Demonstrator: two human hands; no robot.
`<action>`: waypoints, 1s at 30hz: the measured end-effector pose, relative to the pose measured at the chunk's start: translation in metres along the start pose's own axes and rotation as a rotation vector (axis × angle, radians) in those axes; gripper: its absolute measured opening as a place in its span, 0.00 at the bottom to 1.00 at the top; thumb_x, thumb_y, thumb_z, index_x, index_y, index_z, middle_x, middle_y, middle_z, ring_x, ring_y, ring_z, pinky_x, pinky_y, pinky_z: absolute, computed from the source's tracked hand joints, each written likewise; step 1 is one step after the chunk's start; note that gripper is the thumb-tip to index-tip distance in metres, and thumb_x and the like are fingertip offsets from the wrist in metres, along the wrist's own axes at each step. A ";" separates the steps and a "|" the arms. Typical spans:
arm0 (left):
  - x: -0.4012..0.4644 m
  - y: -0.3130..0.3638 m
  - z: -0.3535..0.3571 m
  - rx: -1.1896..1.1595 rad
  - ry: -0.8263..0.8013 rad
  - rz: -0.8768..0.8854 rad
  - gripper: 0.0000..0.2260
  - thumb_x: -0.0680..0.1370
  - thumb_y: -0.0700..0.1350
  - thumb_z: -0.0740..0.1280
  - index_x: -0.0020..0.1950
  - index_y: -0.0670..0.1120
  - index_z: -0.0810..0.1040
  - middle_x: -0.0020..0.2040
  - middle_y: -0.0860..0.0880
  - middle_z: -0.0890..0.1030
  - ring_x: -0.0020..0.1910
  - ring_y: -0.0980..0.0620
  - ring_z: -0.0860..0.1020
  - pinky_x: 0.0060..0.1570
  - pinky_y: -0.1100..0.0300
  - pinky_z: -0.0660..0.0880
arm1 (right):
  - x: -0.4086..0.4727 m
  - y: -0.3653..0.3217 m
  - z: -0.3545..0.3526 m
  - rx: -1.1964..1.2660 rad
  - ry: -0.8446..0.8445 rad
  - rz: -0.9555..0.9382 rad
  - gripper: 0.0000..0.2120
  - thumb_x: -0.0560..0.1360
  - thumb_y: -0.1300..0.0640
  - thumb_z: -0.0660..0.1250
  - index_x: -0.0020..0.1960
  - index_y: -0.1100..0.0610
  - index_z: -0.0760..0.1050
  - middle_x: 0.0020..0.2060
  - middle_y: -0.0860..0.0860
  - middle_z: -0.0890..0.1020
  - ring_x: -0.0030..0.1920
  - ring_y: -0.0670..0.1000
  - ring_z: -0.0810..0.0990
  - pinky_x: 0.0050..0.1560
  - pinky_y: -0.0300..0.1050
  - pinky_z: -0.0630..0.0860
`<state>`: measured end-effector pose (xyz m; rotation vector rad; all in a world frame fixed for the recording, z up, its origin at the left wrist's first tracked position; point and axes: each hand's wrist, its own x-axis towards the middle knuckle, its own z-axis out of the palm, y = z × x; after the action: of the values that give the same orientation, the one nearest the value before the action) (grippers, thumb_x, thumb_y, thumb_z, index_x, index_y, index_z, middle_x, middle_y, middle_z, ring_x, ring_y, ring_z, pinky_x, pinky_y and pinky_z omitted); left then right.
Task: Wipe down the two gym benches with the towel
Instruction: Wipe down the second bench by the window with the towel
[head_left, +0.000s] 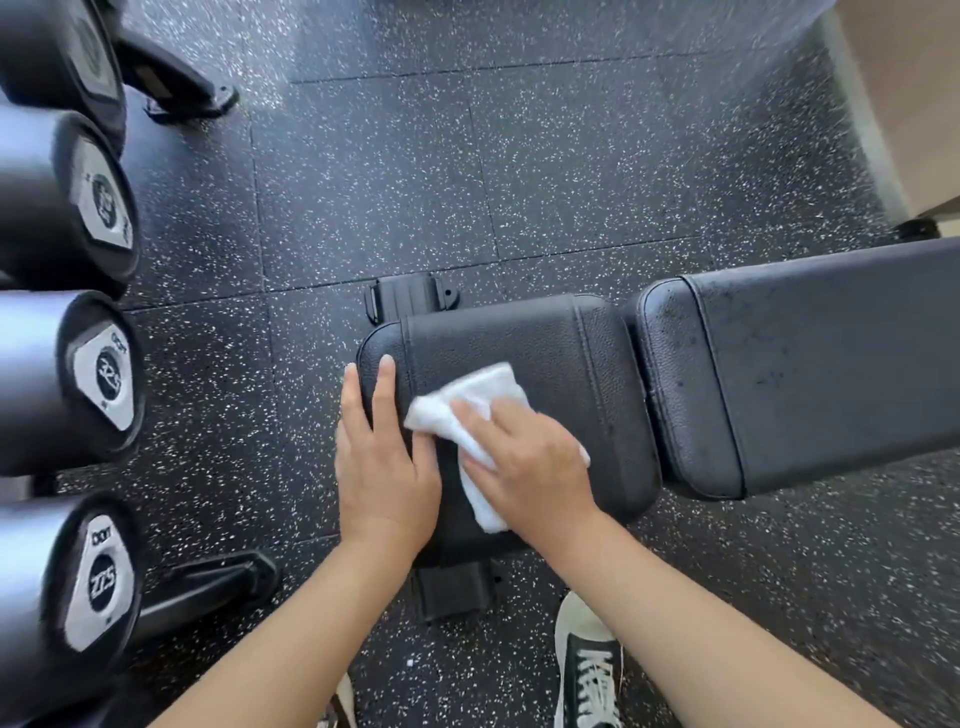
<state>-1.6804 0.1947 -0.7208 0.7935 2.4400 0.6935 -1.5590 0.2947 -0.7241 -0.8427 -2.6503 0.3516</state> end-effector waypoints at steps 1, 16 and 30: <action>0.000 -0.001 -0.004 0.068 -0.017 0.011 0.30 0.85 0.51 0.60 0.86 0.55 0.52 0.86 0.47 0.48 0.83 0.41 0.54 0.80 0.39 0.57 | -0.025 0.015 -0.009 -0.016 -0.024 -0.035 0.15 0.77 0.57 0.67 0.63 0.54 0.83 0.38 0.51 0.74 0.33 0.52 0.70 0.32 0.48 0.71; 0.035 0.052 0.036 0.472 0.060 0.405 0.29 0.80 0.49 0.55 0.82 0.47 0.66 0.83 0.45 0.64 0.84 0.42 0.58 0.82 0.37 0.50 | 0.025 0.080 -0.022 0.020 0.161 0.398 0.18 0.74 0.55 0.72 0.64 0.51 0.83 0.41 0.51 0.79 0.36 0.55 0.79 0.32 0.48 0.73; 0.038 0.048 0.044 0.494 0.133 0.425 0.30 0.78 0.49 0.58 0.81 0.46 0.67 0.83 0.45 0.64 0.83 0.41 0.59 0.82 0.38 0.51 | -0.026 0.093 -0.029 0.028 0.154 0.456 0.19 0.74 0.53 0.67 0.64 0.52 0.83 0.41 0.51 0.80 0.33 0.56 0.78 0.27 0.49 0.74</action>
<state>-1.6635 0.2662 -0.7362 1.5312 2.6242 0.2820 -1.4802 0.3574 -0.7344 -1.4042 -2.2896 0.4121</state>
